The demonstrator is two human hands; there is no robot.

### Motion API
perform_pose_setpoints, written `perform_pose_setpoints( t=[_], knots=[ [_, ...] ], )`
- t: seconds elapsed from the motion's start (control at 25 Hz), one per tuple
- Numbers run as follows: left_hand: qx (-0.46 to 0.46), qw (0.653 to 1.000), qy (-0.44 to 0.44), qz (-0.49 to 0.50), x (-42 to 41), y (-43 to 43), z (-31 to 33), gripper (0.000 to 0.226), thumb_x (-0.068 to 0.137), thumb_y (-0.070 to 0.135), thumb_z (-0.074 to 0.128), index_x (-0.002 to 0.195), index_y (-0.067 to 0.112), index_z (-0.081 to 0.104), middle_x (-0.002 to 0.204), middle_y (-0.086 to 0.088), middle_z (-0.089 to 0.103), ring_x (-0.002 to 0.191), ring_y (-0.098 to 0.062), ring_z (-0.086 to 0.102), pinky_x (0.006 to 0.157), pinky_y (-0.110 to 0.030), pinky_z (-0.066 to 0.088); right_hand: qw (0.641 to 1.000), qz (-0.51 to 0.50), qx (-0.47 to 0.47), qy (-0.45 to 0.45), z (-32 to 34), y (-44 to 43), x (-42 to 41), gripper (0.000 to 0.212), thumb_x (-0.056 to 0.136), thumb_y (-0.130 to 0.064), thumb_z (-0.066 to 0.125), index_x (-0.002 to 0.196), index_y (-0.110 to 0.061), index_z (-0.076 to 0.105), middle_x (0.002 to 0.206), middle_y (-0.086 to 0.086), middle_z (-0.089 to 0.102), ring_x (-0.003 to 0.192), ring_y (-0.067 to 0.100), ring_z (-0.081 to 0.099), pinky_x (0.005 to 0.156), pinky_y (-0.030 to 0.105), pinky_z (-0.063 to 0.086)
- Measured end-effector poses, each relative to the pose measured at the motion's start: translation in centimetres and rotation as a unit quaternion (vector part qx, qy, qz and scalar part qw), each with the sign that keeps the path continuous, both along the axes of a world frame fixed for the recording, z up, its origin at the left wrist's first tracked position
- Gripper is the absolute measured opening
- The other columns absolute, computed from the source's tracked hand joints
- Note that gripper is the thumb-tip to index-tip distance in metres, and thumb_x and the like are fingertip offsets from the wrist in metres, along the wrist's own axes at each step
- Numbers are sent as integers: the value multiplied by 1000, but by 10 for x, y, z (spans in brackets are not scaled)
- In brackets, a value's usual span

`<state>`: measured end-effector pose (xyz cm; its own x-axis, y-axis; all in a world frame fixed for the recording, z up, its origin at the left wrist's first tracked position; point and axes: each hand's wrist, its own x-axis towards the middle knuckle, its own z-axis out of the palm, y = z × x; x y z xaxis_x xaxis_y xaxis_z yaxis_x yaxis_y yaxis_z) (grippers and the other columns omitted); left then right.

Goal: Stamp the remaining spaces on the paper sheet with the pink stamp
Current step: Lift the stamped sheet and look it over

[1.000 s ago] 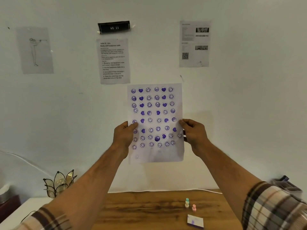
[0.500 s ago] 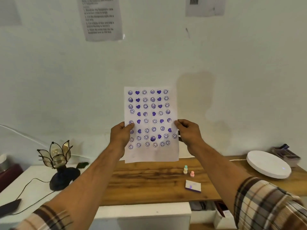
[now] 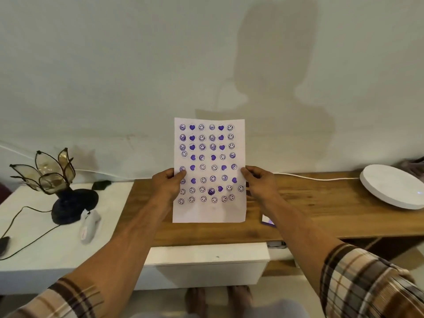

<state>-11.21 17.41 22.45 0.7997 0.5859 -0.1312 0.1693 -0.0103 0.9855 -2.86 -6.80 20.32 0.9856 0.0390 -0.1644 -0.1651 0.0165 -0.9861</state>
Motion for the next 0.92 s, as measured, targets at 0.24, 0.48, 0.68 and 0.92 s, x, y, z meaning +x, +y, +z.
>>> perform_pose_setpoints(
  t=[0.24,0.48,0.68,0.92],
  knots=[
    [-72,995,74,3,47,19,-97,17,94,18,74,110,13,75,104,-13,78,89,-30,75,78,-42,61,998,0,-24,57,-85,18,37,23,99,-26,74,118,-16,77,107,3,82,94,25,80,83,49,66],
    [-68,991,117,18,77,31,-178,10,91,15,76,101,14,77,91,-5,79,68,-14,77,55,-27,59,994,7,-69,90,-154,32,70,6,97,-26,76,94,-30,77,97,-5,83,88,18,80,74,39,67],
    [-17,989,143,23,89,34,-215,3,90,13,77,91,16,78,89,-8,79,67,-16,75,68,-34,61,985,12,-136,103,-191,34,87,17,99,-28,73,113,-21,80,103,-5,82,88,14,78,74,38,66],
    [71,981,180,-1,92,34,-248,14,89,21,79,99,12,80,91,-4,80,75,-19,74,66,-29,54,961,25,-259,88,-220,35,86,26,100,-38,70,119,-22,79,107,-1,81,72,1,65,53,17,45]
  ],
)
